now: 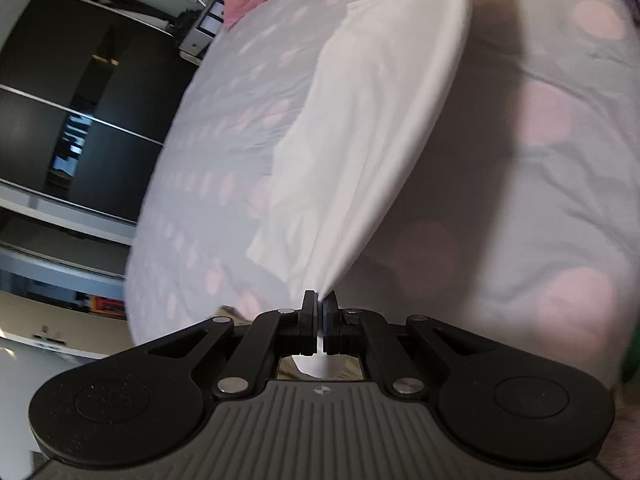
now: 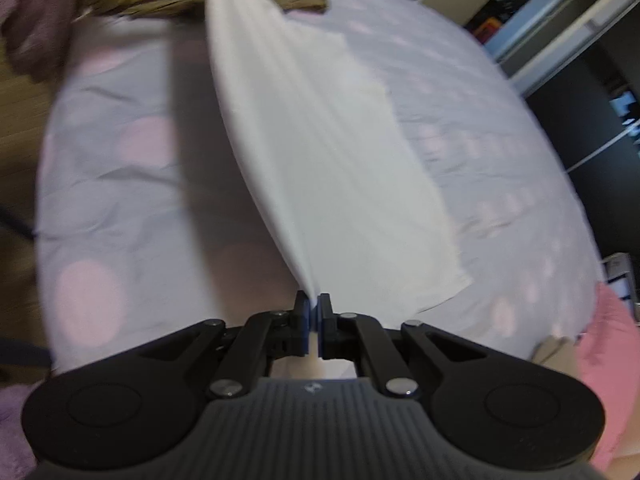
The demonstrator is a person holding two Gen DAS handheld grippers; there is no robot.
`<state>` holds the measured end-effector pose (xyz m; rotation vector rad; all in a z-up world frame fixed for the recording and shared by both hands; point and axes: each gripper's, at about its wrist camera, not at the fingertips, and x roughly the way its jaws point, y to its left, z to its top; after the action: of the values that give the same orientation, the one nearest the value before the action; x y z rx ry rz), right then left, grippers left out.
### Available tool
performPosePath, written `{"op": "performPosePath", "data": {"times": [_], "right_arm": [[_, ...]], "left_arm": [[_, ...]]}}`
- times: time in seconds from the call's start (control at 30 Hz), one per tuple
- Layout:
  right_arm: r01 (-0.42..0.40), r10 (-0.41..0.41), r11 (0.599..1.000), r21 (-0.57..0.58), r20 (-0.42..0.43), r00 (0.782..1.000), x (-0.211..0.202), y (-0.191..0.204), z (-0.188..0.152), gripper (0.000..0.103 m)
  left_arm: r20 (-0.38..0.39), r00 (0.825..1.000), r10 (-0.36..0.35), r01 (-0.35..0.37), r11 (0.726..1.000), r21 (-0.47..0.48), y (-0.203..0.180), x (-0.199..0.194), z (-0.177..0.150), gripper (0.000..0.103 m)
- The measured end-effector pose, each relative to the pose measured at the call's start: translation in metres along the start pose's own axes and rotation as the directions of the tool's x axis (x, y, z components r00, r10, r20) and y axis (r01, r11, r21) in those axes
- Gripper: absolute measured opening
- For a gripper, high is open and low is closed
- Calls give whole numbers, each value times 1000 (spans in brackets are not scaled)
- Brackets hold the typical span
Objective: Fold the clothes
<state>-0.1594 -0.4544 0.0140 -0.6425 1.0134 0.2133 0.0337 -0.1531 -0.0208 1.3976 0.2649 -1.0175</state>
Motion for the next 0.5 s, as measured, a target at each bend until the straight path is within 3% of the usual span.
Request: {"op": "performPosePath", "data": {"times": [0.2, 0.37, 0.5], "right_arm": [[-112, 110, 994, -19, -97, 989, 37, 22, -11, 4], [-172, 176, 984, 48, -102, 979, 49, 22, -12, 7], [-198, 200, 980, 30, -116, 973, 44, 29, -11, 14]], "left_arm": [[-63, 986, -156, 151, 986, -73, -13, 28, 0, 0], [-100, 965, -242, 227, 963, -148, -14, 40, -2, 2], [-87, 956, -279, 259, 947, -190, -7, 35, -8, 4]]}}
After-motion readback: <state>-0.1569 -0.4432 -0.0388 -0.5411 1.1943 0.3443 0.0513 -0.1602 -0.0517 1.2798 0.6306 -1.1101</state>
